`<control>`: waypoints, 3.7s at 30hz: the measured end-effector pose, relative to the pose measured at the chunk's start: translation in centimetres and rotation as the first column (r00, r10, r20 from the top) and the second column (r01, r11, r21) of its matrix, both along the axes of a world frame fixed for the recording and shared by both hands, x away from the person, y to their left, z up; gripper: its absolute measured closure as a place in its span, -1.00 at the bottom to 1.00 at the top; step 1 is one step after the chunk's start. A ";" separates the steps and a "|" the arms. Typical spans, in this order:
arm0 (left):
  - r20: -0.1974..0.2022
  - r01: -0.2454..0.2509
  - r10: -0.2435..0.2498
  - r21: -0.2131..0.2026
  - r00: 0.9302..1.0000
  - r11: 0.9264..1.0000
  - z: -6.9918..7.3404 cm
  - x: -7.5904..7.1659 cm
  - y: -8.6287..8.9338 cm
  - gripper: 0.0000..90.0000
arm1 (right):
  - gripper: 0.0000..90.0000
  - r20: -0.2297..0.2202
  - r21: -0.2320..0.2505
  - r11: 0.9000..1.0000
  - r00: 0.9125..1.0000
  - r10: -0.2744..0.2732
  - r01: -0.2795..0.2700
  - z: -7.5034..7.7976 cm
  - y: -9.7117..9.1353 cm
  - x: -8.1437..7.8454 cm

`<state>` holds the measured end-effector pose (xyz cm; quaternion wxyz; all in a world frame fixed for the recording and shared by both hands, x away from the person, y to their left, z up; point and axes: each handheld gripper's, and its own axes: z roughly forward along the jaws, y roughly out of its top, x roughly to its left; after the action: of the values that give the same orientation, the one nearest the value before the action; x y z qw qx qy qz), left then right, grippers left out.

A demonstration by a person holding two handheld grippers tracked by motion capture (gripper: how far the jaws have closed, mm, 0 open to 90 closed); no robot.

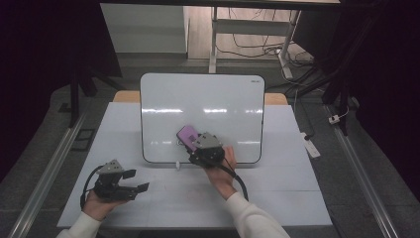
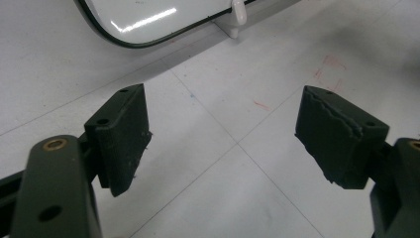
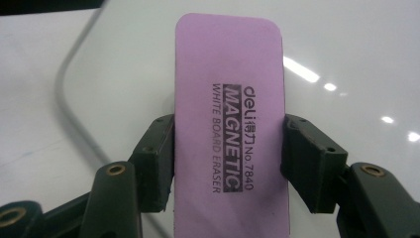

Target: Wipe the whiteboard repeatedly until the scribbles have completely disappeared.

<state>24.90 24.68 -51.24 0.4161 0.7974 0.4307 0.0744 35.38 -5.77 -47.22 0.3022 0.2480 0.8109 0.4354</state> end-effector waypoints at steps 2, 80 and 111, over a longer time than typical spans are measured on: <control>-0.001 -0.001 0.001 -0.003 1.000 1.000 0.0 0.0 0.0 -0.51 | -0.10 0.010 0.024 0.999 0.999 -0.037 0.037 0.6 -1.1 0.5; 0.008 0.007 -0.007 -0.010 1.000 1.000 0.3 0.0 0.0 -0.51 | -0.10 0.004 -0.060 0.998 1.000 0.000 0.000 0.3 3.0 0.0; 0.009 -0.001 0.001 -0.011 1.000 1.000 0.3 0.2 -0.1 -0.51 | -0.10 -0.080 0.070 0.998 0.997 0.001 0.005 1.7 -6.6 -1.7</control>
<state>25.08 24.59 -50.97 0.4221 0.7946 0.4298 0.0759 33.68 -12.41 -45.56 0.2610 0.2764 0.8064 0.4530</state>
